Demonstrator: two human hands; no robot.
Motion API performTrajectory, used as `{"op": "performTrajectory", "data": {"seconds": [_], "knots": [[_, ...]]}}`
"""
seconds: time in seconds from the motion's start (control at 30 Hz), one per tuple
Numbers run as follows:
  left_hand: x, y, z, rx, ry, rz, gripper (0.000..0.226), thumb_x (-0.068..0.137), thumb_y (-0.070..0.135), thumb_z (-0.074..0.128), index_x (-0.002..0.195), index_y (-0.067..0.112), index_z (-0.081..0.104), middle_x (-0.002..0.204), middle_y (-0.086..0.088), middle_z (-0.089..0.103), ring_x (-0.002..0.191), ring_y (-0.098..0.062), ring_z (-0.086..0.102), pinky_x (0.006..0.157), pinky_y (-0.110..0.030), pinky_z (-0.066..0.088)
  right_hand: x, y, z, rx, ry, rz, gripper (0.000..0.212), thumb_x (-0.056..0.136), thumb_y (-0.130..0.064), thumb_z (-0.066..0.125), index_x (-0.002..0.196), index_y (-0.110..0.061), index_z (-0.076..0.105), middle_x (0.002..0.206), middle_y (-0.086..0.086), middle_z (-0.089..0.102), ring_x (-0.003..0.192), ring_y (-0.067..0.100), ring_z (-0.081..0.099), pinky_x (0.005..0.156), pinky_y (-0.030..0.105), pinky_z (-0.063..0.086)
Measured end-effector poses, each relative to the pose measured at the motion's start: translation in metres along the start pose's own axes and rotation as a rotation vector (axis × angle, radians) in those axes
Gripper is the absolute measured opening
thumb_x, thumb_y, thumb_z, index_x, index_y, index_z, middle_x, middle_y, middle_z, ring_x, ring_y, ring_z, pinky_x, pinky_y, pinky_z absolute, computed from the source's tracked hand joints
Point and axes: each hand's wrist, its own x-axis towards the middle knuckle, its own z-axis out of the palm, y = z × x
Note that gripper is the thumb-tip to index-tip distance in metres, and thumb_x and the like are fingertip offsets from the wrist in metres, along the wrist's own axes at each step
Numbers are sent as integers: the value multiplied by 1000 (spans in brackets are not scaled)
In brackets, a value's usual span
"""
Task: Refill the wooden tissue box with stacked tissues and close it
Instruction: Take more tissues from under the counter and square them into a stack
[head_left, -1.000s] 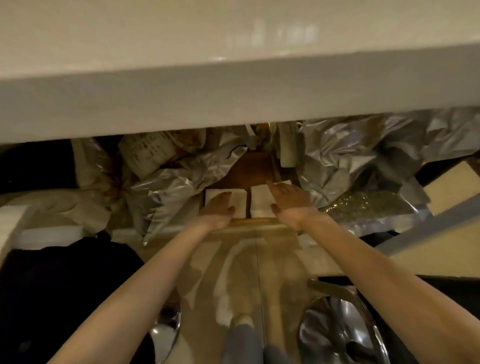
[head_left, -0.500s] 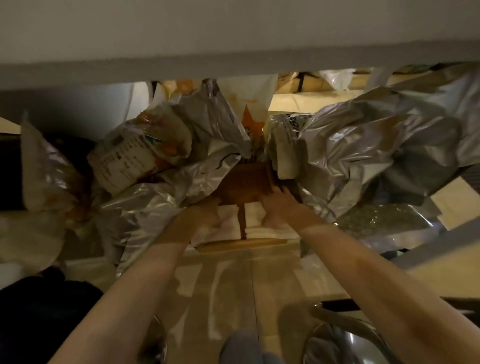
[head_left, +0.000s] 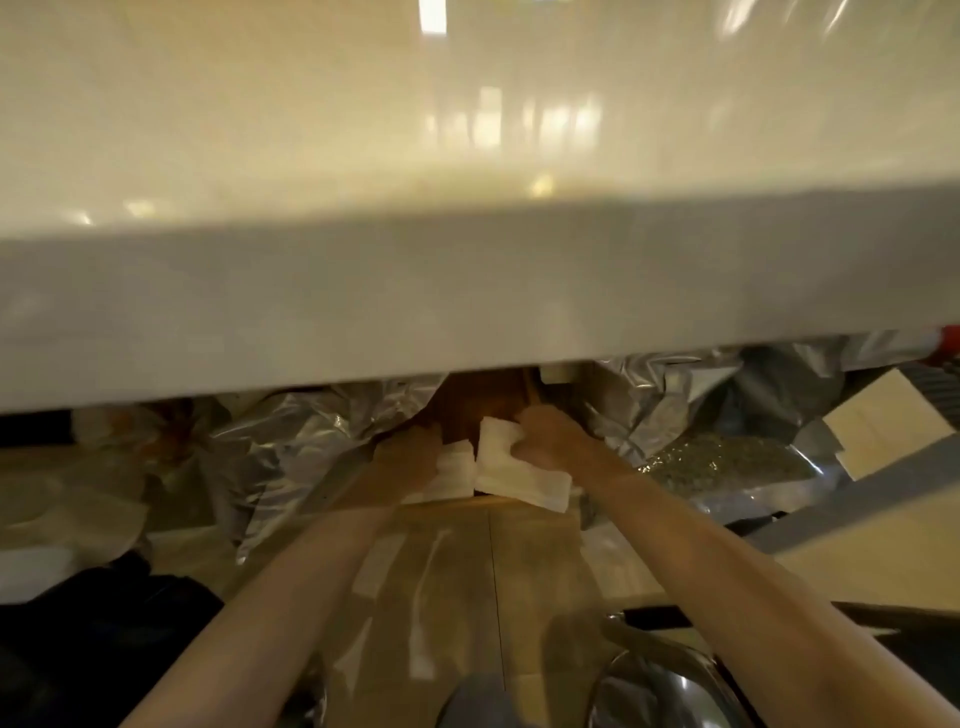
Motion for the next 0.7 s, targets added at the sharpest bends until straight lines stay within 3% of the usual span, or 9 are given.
{"op": "performTrajectory", "data": {"seconds": [0.1,0.13,0.3,0.47,0.53,0.6,0.7], "knots": [[-17,1,-6,9,-37,79,39,90,11,51,128,5,46,116,-17,63,104,-29,64,85,-35,53,-19,1,-15,80,2,-72,34,82,-8,56,116,-1,56,119,17,58,111,31,55,89,37,48],[-26,0,-14,-45,-138,75,41,93,9,42,134,8,38,126,-16,57,113,-30,58,92,-36,48,-29,-1,-24,111,-14,-82,34,81,-6,57,115,0,58,118,18,59,110,31,55,89,38,48],[-65,-6,-58,-198,-217,118,44,92,14,45,135,15,37,136,-7,49,121,-25,49,98,-32,40,-92,-11,-68,186,-47,-117,33,79,-7,60,112,-5,60,113,12,60,105,26,56,82,32,47],[-125,-2,-125,-291,-307,144,29,88,16,49,117,14,47,117,-7,57,103,-24,57,78,-30,47,-164,-27,-119,99,-127,-144,41,82,-14,59,123,-12,53,118,7,56,110,24,52,85,29,44],[-149,4,-155,-320,-328,178,21,86,17,52,107,16,48,106,-7,57,97,-22,57,74,-30,45,-193,-32,-140,44,-157,-177,37,83,-19,58,119,-14,55,117,6,55,108,23,53,85,30,45],[-174,7,-183,-341,-336,205,27,84,18,58,109,16,49,101,-1,54,92,-18,54,69,-26,42,-220,-36,-159,24,-173,-214,33,83,-21,59,115,-13,57,113,6,57,104,22,55,86,34,48],[-202,9,-221,-374,-316,243,27,80,22,64,103,21,48,99,3,56,90,-16,54,75,-28,46,-255,-44,-187,43,-169,-262,17,80,-18,60,96,-13,62,94,3,62,88,19,61,76,33,51]]}}
